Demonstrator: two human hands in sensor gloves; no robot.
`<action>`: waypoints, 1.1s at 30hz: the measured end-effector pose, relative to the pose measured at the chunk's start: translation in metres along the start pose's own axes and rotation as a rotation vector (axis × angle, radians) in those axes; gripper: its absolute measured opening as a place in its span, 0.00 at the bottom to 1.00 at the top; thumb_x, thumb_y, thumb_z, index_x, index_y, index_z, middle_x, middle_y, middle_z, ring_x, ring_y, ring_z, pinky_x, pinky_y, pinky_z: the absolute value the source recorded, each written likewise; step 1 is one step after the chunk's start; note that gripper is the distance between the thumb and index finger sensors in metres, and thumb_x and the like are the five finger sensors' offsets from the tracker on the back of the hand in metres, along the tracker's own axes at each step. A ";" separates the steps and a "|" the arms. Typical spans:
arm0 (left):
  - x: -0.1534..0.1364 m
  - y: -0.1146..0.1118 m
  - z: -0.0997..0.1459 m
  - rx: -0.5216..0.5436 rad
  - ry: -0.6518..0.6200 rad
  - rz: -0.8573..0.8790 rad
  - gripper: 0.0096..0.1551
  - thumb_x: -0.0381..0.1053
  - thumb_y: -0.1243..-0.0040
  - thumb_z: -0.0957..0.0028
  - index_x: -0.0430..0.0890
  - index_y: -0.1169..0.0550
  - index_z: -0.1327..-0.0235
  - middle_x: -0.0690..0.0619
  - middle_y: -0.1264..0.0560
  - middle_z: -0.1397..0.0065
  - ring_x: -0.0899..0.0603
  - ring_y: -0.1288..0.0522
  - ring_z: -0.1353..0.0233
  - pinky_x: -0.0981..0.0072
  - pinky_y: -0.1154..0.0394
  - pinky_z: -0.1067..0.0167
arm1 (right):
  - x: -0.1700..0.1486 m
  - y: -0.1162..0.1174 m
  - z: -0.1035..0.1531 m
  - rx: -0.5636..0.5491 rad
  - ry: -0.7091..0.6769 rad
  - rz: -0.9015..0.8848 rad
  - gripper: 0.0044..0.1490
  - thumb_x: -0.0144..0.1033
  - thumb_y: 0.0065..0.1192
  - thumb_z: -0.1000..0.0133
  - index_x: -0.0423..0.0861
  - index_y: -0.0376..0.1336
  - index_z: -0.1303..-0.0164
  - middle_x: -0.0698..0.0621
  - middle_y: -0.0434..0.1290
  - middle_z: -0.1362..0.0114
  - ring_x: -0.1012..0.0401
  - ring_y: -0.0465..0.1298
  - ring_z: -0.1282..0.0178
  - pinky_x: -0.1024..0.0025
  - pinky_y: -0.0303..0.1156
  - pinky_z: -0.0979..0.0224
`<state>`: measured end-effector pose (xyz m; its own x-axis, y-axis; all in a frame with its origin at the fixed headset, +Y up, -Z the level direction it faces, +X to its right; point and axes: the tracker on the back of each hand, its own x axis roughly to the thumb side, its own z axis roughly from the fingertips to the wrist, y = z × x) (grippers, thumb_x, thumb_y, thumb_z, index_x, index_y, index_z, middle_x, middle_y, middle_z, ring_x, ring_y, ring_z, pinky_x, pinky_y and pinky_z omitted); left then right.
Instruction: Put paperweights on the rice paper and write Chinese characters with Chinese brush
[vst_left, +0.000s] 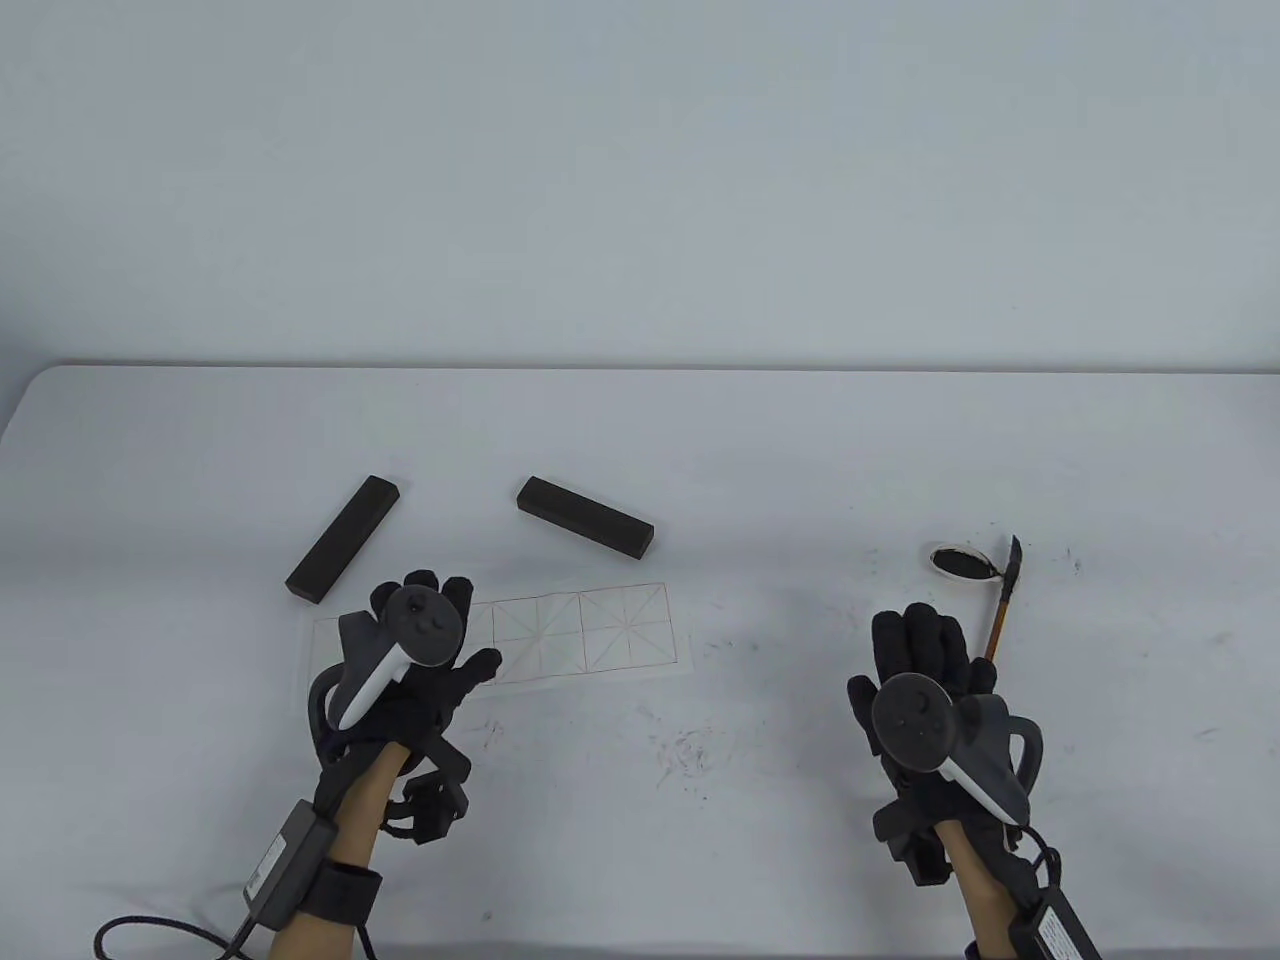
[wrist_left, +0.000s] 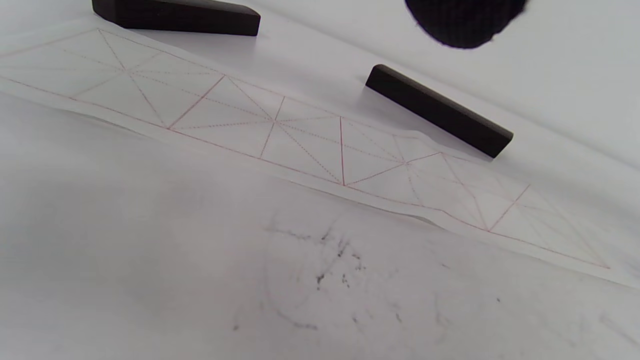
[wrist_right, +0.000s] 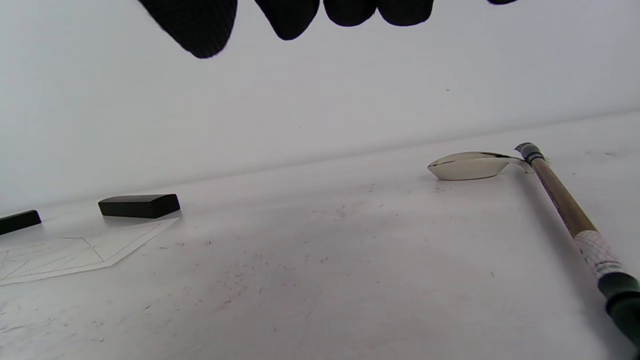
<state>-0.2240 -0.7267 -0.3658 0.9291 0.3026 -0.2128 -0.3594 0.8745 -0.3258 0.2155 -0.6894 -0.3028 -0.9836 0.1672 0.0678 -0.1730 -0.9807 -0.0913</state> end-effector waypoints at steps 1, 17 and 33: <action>0.001 -0.002 -0.005 -0.020 0.004 -0.011 0.50 0.67 0.55 0.46 0.68 0.63 0.16 0.63 0.73 0.12 0.44 0.78 0.13 0.44 0.80 0.22 | 0.000 0.000 0.000 0.002 0.000 -0.002 0.43 0.43 0.50 0.37 0.37 0.44 0.16 0.32 0.40 0.15 0.35 0.44 0.17 0.25 0.46 0.28; -0.001 -0.033 -0.054 -0.207 0.187 -0.124 0.50 0.64 0.51 0.45 0.69 0.63 0.18 0.65 0.74 0.14 0.48 0.81 0.15 0.47 0.83 0.23 | -0.001 0.002 -0.001 0.021 0.004 0.008 0.43 0.43 0.50 0.37 0.37 0.44 0.16 0.32 0.41 0.15 0.35 0.45 0.17 0.23 0.45 0.28; 0.013 -0.038 -0.047 -0.226 0.139 -0.249 0.52 0.66 0.54 0.45 0.62 0.65 0.17 0.58 0.74 0.12 0.43 0.82 0.16 0.45 0.81 0.23 | -0.001 0.005 -0.004 0.044 0.010 0.013 0.43 0.43 0.50 0.37 0.37 0.44 0.16 0.32 0.41 0.15 0.35 0.45 0.17 0.24 0.45 0.28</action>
<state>-0.2025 -0.7736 -0.3991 0.9752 0.0230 -0.2199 -0.1487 0.8043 -0.5754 0.2157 -0.6942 -0.3070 -0.9862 0.1554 0.0571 -0.1582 -0.9862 -0.0480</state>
